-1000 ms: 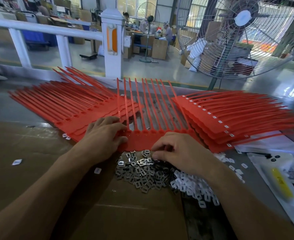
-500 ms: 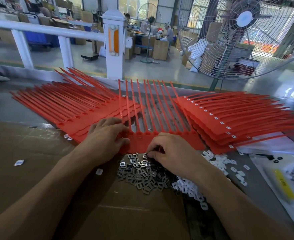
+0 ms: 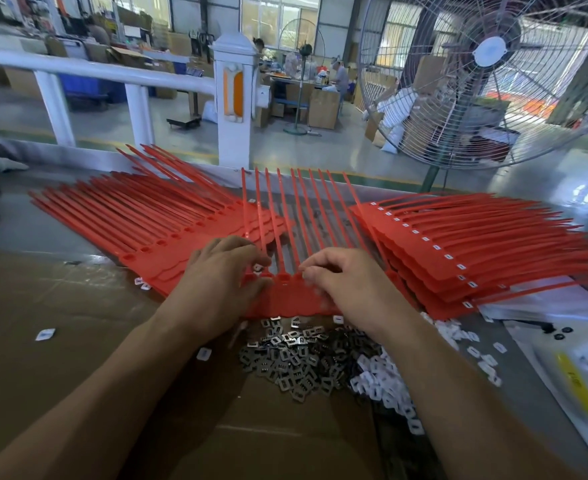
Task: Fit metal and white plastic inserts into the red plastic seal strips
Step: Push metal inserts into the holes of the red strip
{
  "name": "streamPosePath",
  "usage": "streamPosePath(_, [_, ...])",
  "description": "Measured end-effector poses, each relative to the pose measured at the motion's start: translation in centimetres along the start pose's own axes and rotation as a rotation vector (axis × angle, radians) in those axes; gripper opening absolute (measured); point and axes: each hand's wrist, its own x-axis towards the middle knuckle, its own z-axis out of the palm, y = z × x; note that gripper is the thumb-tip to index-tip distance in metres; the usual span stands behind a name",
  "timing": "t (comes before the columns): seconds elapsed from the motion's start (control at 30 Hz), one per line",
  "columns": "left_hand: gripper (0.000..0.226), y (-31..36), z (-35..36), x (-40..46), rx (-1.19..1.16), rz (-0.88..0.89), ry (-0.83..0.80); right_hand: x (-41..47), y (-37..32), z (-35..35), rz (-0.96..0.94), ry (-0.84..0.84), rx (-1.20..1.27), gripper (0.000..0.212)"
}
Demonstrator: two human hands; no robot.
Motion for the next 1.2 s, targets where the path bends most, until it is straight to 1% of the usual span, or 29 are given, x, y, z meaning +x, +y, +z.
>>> streamPosePath(0.03, [0.026, 0.3, 0.1, 0.0, -0.045, 0.033, 0.043, -0.1, 0.2, 0.3, 0.037, 0.009, 0.069, 0.018])
streamPosePath(0.1, [0.022, 1.0, 0.3, -0.1, -0.111, 0.097, 0.082, -0.2, 0.5, 0.6, 0.081, 0.022, 0.130, 0.018])
streamPosePath(0.23, [0.019, 2.0, 0.6, -0.2, -0.125, 0.204, 0.128, -0.4, 0.3, 0.7, 0.096, 0.016, 0.254, 0.011])
streamPosePath(0.4, [0.016, 2.1, 0.5, -0.2, -0.083, 0.310, 0.135, -0.6, 0.2, 1.0, 0.094, -0.031, 0.290, 0.007])
streamPosePath(0.53, [0.014, 1.9, 0.5, -0.2, -0.035, 0.339, 0.159, -0.6, 0.1, 1.1, 0.095, -0.040, 0.299, 0.008])
streamPosePath(0.7, [0.015, 1.7, 0.4, 0.2, 0.032, 0.371, 0.177, -0.7, 0.0, 1.0, 0.138, -0.082, 0.420, 0.012])
streamPosePath(0.77, [0.013, 1.3, 0.2, 0.3, 0.037, 0.347, 0.186, -0.6, 0.1, 1.0, 0.124, -0.044, 0.386, 0.013])
streamPosePath(0.87, [0.011, -0.1, -0.3, 0.5, 0.030, 0.210, 0.194, -0.7, 0.5, 0.8, 0.076, 0.055, 0.094, 0.013])
streamPosePath(0.93, [0.009, -1.3, -0.7, 0.7, 0.045, 0.117, 0.173, -1.0, 0.7, 0.6, 0.075, 0.077, -0.006, 0.015])
streamPosePath(1.07, [0.010, -2.3, -0.5, 0.8, 0.115, 0.008, 0.096, -1.2, 0.7, 0.4, 0.072, 0.062, -0.030, 0.019])
streamPosePath(1.2, [0.007, -2.5, -0.1, 1.1, 0.143, -0.014, 0.046, -1.3, 0.8, 0.3, 0.063, 0.039, -0.056, 0.017])
